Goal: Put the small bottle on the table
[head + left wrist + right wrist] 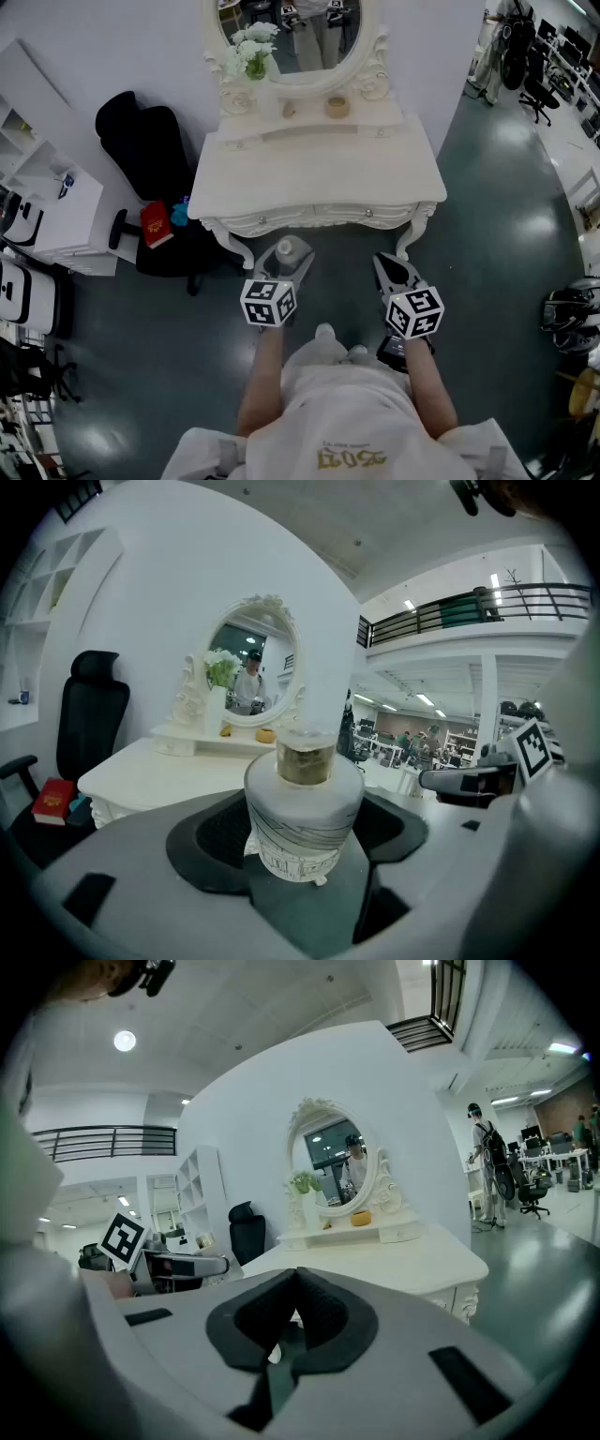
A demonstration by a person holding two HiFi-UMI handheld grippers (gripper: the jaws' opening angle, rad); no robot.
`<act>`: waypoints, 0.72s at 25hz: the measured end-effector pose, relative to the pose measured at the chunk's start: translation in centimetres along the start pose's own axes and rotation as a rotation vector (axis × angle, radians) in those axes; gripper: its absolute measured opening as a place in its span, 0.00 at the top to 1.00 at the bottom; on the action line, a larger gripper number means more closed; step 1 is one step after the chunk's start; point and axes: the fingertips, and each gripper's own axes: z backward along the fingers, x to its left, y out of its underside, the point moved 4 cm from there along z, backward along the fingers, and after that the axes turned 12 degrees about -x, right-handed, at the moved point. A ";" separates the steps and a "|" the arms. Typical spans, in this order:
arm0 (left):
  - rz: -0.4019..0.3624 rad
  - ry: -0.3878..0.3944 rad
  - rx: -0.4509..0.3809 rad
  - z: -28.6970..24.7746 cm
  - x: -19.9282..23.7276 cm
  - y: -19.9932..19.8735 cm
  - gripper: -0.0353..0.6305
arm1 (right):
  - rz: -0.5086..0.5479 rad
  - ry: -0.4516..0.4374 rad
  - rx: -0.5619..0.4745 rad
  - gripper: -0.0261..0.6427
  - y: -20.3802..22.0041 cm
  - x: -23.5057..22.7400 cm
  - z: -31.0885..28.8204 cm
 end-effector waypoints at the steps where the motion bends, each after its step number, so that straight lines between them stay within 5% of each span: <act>1: 0.004 0.001 -0.004 0.3 -0.1 0.1 0.43 | 0.001 0.000 0.000 0.94 -0.1 0.3 0.2; 18: 0.011 -0.032 0.015 0.6 0.6 -0.1 0.43 | -0.005 0.005 0.032 0.94 0.6 0.0 -0.5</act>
